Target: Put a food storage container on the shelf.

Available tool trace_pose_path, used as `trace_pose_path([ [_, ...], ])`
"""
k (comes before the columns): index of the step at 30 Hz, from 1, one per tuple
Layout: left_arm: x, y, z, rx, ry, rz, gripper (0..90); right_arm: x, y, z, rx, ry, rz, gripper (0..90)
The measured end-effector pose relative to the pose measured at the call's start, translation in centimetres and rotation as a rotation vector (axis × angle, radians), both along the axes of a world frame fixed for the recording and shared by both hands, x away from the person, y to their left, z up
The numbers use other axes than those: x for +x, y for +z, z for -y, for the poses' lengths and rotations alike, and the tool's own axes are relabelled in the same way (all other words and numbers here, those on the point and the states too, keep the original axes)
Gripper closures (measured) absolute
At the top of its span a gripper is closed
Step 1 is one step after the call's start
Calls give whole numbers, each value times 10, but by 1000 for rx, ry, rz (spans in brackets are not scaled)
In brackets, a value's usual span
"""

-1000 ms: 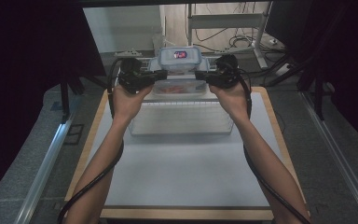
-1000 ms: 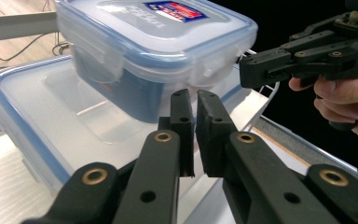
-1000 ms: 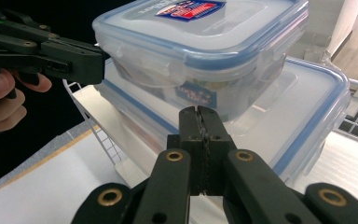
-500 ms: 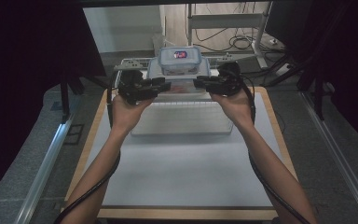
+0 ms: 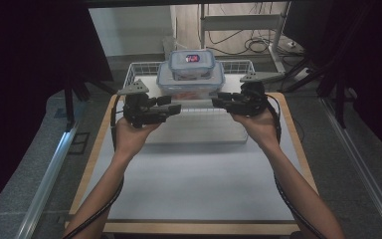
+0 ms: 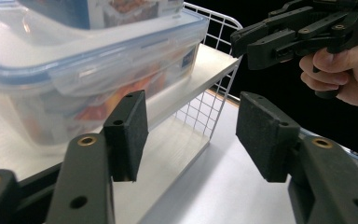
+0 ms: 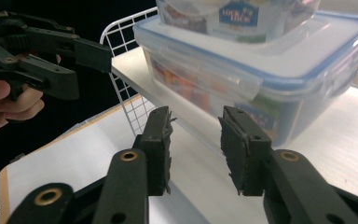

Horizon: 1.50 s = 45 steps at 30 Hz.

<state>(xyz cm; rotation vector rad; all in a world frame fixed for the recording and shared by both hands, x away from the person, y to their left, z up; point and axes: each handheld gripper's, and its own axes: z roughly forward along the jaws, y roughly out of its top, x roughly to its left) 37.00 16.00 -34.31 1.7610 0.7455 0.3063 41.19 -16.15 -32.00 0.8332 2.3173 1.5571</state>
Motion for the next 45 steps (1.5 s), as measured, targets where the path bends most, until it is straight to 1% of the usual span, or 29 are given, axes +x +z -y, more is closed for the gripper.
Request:
trace_pose_path([
  [1, -2, -2, -1, -6, 2, 1, 419, -1, -1, 1, 1, 0, -1, 610],
  [4, -10, -5, -3, 1, 1, 12, 394, -6, -7, 4, 1, 5, -7, 583],
  [5, -10, -5, -3, 1, 1, 12, 386, -7, -8, 4, 2, 7, -6, 577],
  [7, -15, -8, -4, 9, -1, 20, 378, -9, -9, 5, 2, 8, -5, 571],
  [8, -18, -9, -4, 13, -3, 23, 361, -12, -11, 6, 0, 10, -3, 556],
  [14, -29, -17, -4, 36, -8, 29, 323, -18, -16, 8, -3, 12, -7, 518],
  [21, -40, -26, -4, 66, -8, 29, 272, -29, -23, 10, -21, 18, 2, 453],
  [24, -46, -31, -4, 65, -10, 23, 248, -35, -25, 10, -37, 20, 14, 418],
  [25, -47, -32, -4, 66, -8, 23, 227, -38, -27, 9, -46, 23, 20, 394],
  [27, -51, -36, -4, 76, -6, 26, 216, -42, -29, 8, -58, 28, 27, 371],
  [29, -56, -41, -5, 90, 8, 34, 216, -46, -31, 8, -70, 30, 31, 354],
  [30, -56, -41, -5, 90, 8, 34, 210, -46, -31, 8, -70, 30, 31, 354],
  [31, -58, -43, -5, 98, 15, 37, 210, -47, -33, 7, -75, 31, 35, 345],
  [32, -62, -47, -4, 117, 24, 39, 204, -50, -36, 7, -82, 35, 37, 328],
  [33, -62, -47, -4, 117, 24, 39, 203, -50, -36, 7, -82, 35, 37, 328],
  [35, -65, -50, -3, 133, 27, 36, 192, -53, -42, 7, -87, 41, 33, 303],
  [36, -67, -54, -2, 150, 28, 31, 190, -54, -44, 7, -89, 42, 32, 297],
  [37, -67, -54, -2, 150, 28, 31, 185, -54, -44, 7, -89, 42, 32, 297],
  [40, -70, -60, 0, 180, 28, 29, 172, -57, -50, 7, -106, 47, 33, 277],
  [45, -73, -71, 1, 192, 22, 12, 139, -61, -61, 9, -118, 51, 26, 251],
])
